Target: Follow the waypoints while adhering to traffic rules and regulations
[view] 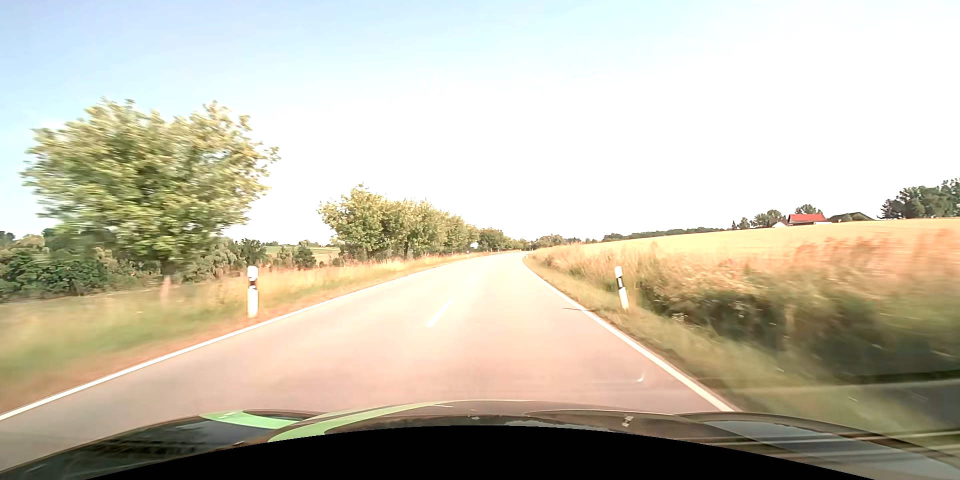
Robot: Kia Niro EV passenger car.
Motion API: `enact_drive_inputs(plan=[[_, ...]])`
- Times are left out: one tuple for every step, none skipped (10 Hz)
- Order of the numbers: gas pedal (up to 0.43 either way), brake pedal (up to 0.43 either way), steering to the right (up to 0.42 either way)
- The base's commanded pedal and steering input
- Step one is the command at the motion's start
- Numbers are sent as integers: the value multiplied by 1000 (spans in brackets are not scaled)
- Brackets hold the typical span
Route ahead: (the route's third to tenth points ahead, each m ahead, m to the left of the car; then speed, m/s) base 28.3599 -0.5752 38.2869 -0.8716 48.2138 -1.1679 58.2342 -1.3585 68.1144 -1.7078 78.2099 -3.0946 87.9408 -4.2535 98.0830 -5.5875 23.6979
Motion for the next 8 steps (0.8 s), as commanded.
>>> enact_drive_inputs(plan=[[189,0,11],[189,0,16],[189,0,14],[189,0,12],[189,0,11],[189,0,9],[189,0,8],[189,0,8]])
